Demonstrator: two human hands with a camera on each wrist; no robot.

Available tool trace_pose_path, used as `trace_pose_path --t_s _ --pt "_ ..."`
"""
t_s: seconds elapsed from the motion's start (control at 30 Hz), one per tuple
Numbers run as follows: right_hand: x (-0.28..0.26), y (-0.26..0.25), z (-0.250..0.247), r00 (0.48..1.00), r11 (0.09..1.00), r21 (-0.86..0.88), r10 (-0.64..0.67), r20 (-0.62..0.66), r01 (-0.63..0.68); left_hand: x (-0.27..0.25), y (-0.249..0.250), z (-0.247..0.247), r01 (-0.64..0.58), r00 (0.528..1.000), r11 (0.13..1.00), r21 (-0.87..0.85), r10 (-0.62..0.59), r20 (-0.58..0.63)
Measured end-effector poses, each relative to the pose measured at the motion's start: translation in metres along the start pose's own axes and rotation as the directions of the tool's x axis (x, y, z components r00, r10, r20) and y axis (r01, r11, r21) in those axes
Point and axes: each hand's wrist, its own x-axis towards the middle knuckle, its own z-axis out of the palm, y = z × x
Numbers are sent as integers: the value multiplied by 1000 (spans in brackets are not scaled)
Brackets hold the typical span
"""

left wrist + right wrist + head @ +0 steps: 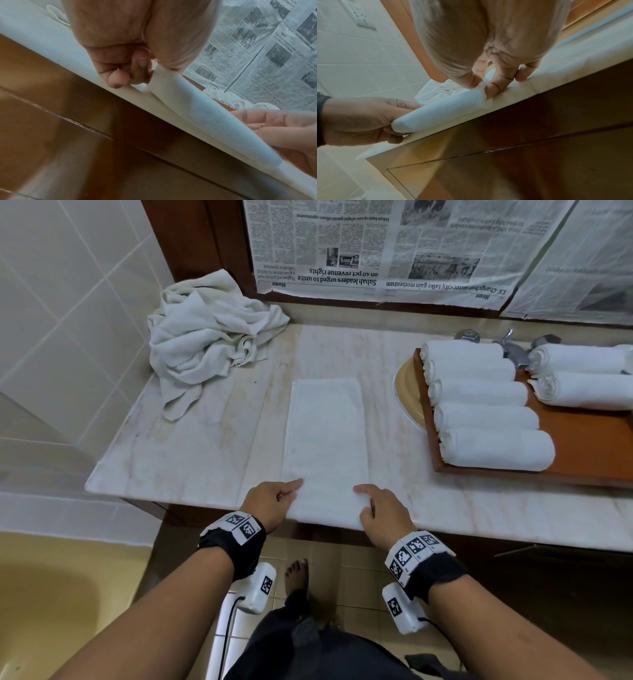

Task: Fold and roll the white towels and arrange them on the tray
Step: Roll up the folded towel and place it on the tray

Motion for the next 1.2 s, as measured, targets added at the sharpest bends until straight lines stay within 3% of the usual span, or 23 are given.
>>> trace_pose_path --t_s 0.13,0.2,0.27,0.37,0.47,0.6,0.9,1.2 --pt "0 -10 1 999 989 -139 39 -5 -40 1 5 -2 28 1000 996 84 -27 -13" --pt "-3 -17 0 997 948 -318 -43 -67 19 2 10 -4 9 1000 974 227 -11 8" --pt "-8 -19 1 976 900 -413 -193 -96 138 -2 17 -4 -76 997 916 395 79 8" --pt "-16 -12 10 950 873 -383 -309 50 303 -17 24 6 -296 947 809 508 317 48" --pt "-20 0 21 941 833 -437 -295 169 339 -29 10 20 -375 927 680 630 299 228" --pt "-16 7 25 939 785 -515 -277 205 344 -32 -11 26 -388 920 586 711 288 265" --pt "-7 -1 22 952 812 -501 -223 208 300 -15 -8 19 -290 957 619 730 175 232" --pt "5 -8 19 952 809 -513 -185 243 288 4 -8 8 -307 947 661 684 142 288"
